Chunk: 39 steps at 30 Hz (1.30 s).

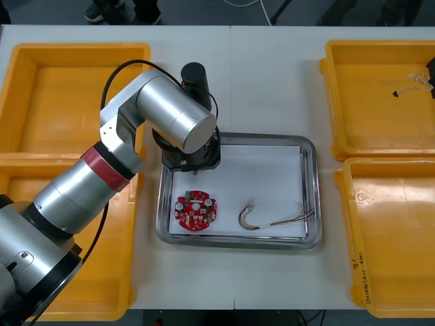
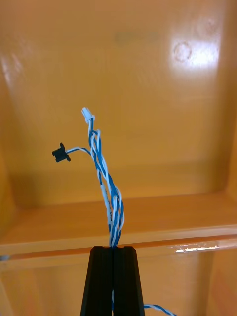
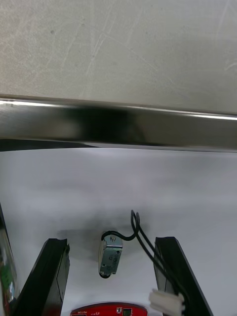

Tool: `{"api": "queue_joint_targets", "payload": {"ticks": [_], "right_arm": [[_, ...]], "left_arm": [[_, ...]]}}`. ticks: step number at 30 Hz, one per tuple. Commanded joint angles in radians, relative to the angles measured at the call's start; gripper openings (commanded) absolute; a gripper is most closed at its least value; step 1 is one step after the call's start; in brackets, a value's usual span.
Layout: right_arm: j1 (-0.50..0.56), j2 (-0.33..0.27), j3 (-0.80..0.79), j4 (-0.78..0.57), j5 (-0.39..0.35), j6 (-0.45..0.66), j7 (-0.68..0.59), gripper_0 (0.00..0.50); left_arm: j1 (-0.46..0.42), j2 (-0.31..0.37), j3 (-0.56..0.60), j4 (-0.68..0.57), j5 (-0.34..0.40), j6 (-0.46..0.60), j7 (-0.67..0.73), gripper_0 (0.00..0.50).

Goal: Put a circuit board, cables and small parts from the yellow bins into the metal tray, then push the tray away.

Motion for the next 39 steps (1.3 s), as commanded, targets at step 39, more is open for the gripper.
{"api": "queue_joint_targets", "payload": {"ticks": [39], "right_arm": [[0.081, -0.041, 0.503, -0.713, -0.446, 0.013, -0.035, 0.000]], "left_arm": [[0.003, 0.217, 0.435, -0.420, 0.070, 0.222, -0.054, 0.500]]}}
